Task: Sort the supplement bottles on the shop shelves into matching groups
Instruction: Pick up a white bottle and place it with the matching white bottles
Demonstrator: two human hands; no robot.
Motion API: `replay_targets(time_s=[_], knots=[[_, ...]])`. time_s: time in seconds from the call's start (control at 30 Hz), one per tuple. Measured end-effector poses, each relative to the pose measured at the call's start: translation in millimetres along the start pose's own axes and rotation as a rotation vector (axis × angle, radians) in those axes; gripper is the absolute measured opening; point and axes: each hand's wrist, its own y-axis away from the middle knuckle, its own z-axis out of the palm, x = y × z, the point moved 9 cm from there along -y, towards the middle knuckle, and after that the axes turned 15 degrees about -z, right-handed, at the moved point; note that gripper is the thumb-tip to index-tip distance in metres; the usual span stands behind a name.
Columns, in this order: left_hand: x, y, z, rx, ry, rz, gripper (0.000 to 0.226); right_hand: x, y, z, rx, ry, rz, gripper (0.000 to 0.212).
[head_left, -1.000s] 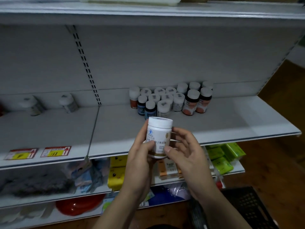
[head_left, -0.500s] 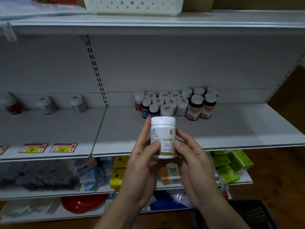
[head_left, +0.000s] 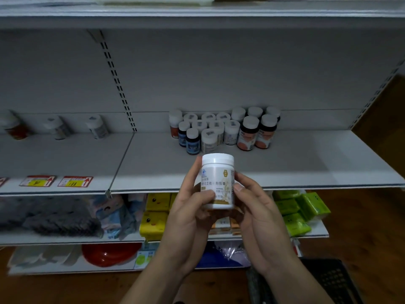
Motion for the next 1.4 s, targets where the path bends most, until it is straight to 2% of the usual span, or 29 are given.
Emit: replay_targets(time_s=[0.2, 0.33, 0.47, 0.53, 0.63, 0.7, 0.77, 1.17, 1.4], knots=[[-8.7, 4.5, -6.5, 0.206, -0.074, 0.082, 0.067, 18.3, 3.3, -9.9, -0.042, -0.07, 0.147, 0.041], [-9.7, 8.4, -13.0, 0.281, -0.098, 0.101, 0.067, 28.1, 4.5, -6.3, -0.1, -0.098, 0.21, 0.041], [-8.6, 11.4, -18.8, 0.338, -0.181, 0.112, 0.067, 37.9, 8.1, -6.2, -0.055, -0.134, 0.234, 0.038], [-7.3, 12.5, -21.9, 0.335, -0.183, 0.115, 0.067, 36.9, 8.9, -5.7, -0.033, -0.123, 0.2, 0.036], [-7.0, 17.9, -29.5, 0.224, 0.013, 0.052, 0.051, 27.5, 7.3, 5.2, -0.044, -0.091, 0.115, 0.028], [-1.9, 27.9, -38.4, 0.161, 0.072, 0.031, 0.041, 24.1, 7.8, 21.9, -0.082, -0.043, 0.059, 0.021], [8.6, 42.7, -53.5, 0.164, 0.081, 0.059, 0.041, 27.5, 12.8, 45.1, -0.133, -0.008, 0.024, 0.022], [67.9, 160.4, -188.8, 0.357, 0.109, 0.168, 0.044, 108.6, 86.2, 186.1, -0.275, 0.134, 0.082, 0.037], [96.3, 206.9, -268.8, 0.466, 0.102, 0.188, 0.049, 157.4, 113.9, 256.1, -0.32, 0.248, 0.101, 0.017]])
